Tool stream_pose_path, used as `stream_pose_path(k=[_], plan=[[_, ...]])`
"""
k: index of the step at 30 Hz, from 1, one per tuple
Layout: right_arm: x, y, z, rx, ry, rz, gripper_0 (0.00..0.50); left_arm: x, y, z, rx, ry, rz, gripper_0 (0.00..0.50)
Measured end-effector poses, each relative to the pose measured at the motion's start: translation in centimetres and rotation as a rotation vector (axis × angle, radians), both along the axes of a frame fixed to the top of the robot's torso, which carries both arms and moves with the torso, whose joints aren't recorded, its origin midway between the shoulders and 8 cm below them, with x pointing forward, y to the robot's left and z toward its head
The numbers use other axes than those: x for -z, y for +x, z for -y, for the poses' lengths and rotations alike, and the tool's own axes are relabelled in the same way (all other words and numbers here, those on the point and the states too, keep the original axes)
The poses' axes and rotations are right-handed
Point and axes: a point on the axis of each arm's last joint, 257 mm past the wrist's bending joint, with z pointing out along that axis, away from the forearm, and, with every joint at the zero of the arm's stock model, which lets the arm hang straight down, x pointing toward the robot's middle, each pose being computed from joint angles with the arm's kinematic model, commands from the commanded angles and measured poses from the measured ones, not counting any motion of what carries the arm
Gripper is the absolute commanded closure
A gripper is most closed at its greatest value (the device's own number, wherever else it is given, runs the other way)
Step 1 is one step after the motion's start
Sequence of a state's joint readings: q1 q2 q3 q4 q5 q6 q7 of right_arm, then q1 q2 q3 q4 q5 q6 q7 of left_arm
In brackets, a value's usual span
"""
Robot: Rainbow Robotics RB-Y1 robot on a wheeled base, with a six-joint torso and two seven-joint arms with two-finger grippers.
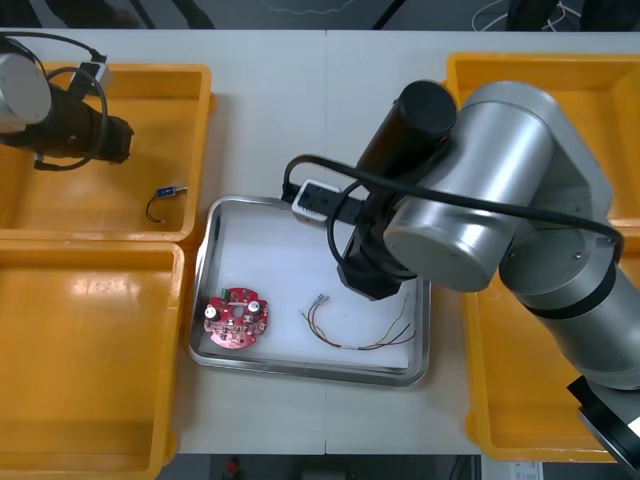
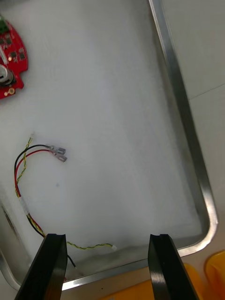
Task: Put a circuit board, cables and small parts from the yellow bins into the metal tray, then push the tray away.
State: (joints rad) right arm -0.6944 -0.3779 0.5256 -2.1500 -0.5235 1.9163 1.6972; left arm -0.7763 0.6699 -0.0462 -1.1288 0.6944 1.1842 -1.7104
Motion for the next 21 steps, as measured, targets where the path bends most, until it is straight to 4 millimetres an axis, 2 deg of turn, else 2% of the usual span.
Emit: stream_pose_path(k=[3,7,12,15,21], plan=[[-2.0,0.4,0.3,0.009,0.056,0.023,0.000,-0.9,-1.0,-0.7,-0.006,0.038,-0.030,0.500],[-3.9,1.1,2.0,0.034,0.107,0.024,0.000,-2.1,-2.3,-0.4,0.009,0.059,-0.064,0.499],[-6.5,2.8,5.7,0.113,0.160,0.048,0.000,-3.3,-4.5,0.4,0.034,0.081,-0.121,0.499],[-8.2,4.1,8.2,0.180,0.197,0.072,0.000,-4.8,-6.1,1.4,0.065,0.110,-0.138,0.500],[-9.2,6.3,12.9,0.363,0.243,0.081,0.000,-6.8,-9.0,4.6,0.131,0.154,-0.160,0.498]])
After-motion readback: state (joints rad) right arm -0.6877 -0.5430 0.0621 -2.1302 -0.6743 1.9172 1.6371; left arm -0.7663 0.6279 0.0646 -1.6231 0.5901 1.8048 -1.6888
